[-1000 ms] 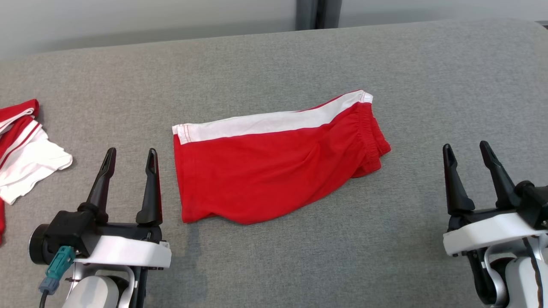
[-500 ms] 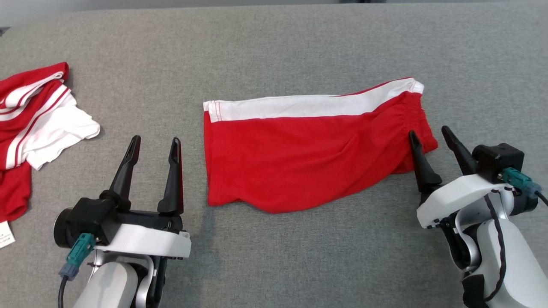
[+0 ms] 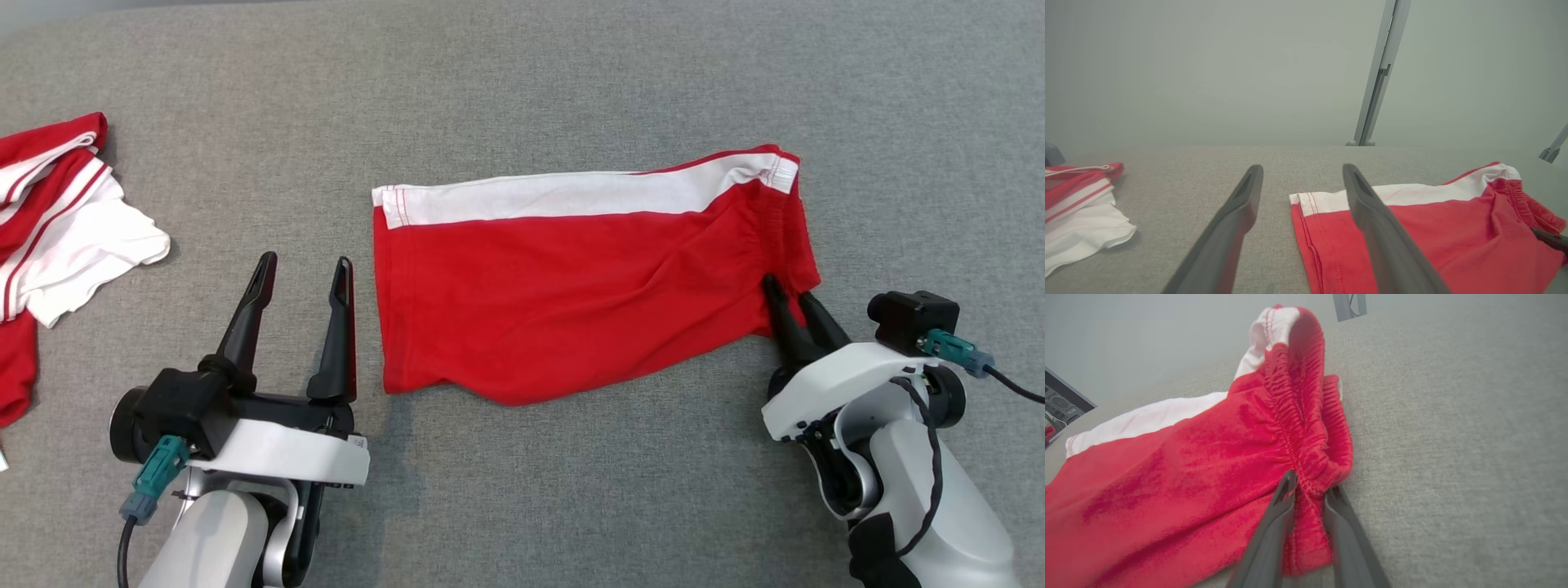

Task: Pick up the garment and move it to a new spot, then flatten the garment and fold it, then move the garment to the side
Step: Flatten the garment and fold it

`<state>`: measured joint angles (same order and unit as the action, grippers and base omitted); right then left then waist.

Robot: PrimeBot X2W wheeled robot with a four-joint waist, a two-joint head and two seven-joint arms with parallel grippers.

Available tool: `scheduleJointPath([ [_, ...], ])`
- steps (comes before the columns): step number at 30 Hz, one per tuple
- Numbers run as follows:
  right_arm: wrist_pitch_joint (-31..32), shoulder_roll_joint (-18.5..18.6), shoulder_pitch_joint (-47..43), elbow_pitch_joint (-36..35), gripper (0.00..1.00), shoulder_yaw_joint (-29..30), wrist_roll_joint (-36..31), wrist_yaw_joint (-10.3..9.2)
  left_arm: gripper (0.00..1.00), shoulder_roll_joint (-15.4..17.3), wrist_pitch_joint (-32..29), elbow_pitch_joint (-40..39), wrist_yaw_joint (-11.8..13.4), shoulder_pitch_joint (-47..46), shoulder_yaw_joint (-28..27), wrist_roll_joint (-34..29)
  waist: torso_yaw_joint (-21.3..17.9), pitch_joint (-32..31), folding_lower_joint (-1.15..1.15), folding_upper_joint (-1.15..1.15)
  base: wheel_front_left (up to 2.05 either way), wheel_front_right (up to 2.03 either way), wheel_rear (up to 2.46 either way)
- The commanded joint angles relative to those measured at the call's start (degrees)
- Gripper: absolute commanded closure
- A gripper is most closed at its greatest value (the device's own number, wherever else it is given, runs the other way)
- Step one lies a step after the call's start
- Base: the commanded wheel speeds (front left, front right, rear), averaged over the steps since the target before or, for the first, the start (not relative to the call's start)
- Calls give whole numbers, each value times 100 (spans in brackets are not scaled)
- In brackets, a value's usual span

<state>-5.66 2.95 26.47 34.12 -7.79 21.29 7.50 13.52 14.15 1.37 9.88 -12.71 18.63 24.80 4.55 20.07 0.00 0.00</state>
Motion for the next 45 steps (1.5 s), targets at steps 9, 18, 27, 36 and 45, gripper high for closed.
scheduleJointPath([
  [9, -538, 37, -158, 303, 100, -21, 632, -5, 0, 100, -30, -67, 59, 7, 18, -32, -234, -65, 0, 0, 0, 0, 0],
  [18, -770, 48, -791, 16, 100, 658, 1095, -9, 0, 199, -154, -201, 77, 84, 52, -22, -565, -177, 0, 0, 0, 0, 0],
  [27, -396, 17, -590, -1213, 100, 177, 889, -2, 0, 202, -233, -223, 97, 128, 153, -14, -579, -320, 0, 0, 0, 0, 0],
  [36, 263, 15, -195, -2088, 100, -1066, 728, -2, 0, 70, -219, -171, 44, 12, 321, 33, -130, -286, 0, 0, 0, 0, 0],
  [45, 296, 15, 308, -994, 50, -1964, 622, -2, 0, -78, -91, 11, -24, -142, 341, 113, 328, -57, 0, 0, 0, 0, 0],
])
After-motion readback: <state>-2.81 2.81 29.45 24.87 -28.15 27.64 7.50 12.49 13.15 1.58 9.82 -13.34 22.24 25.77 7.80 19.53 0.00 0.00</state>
